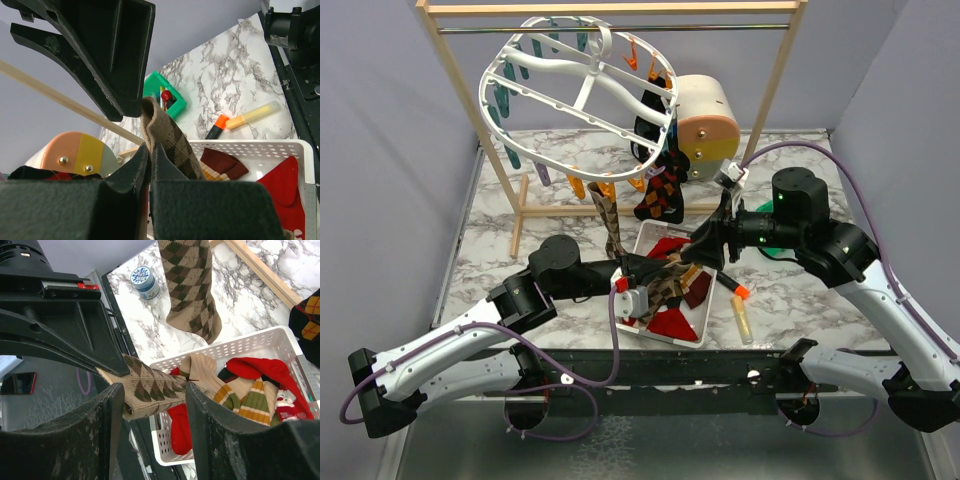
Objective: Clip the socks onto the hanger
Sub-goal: Pick up the sock from the bin.
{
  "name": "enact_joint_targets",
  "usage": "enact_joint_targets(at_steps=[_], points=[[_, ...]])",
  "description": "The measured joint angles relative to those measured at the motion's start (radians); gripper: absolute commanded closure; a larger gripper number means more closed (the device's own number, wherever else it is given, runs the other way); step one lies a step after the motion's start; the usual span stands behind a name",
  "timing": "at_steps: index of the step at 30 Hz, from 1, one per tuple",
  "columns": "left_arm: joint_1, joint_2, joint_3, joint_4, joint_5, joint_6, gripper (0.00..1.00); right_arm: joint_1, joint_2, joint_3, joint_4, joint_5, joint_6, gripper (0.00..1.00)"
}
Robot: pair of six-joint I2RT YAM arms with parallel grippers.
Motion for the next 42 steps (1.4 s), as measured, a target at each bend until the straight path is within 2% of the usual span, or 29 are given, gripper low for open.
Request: enact_joint_targets(at_steps=[5, 17, 26, 36, 42], points=[[0.0, 0.0, 0.0, 0.0, -0.001, 0.0, 1.0, 0.0, 0.0, 0.0, -0.013, 0.0, 0.0, 0.45], [0.0, 0.0, 0.0, 0.003, -0.008, 0.003, 1.0, 0.0, -0.022, -0.018, -0.021, -0.019, 0.0, 0.39], [0.0, 0.006, 0.0, 0.008, -0.008, 0.003, 1.0, 0.0, -0.032, -0.021, -0.022, -0.029, 0.0, 0.4], [0.0, 0.007, 0.0, 0.008, -0.008, 0.003, 1.0, 0.0, 0.0, -0.043, -0.023, -0.003, 0.007, 0.62], [0.0, 0.013, 0.0, 0.021, -0.01, 0.007, 1.0, 0.0, 0.021, -0.047, -0.034, 0.0, 0.008, 0.87]])
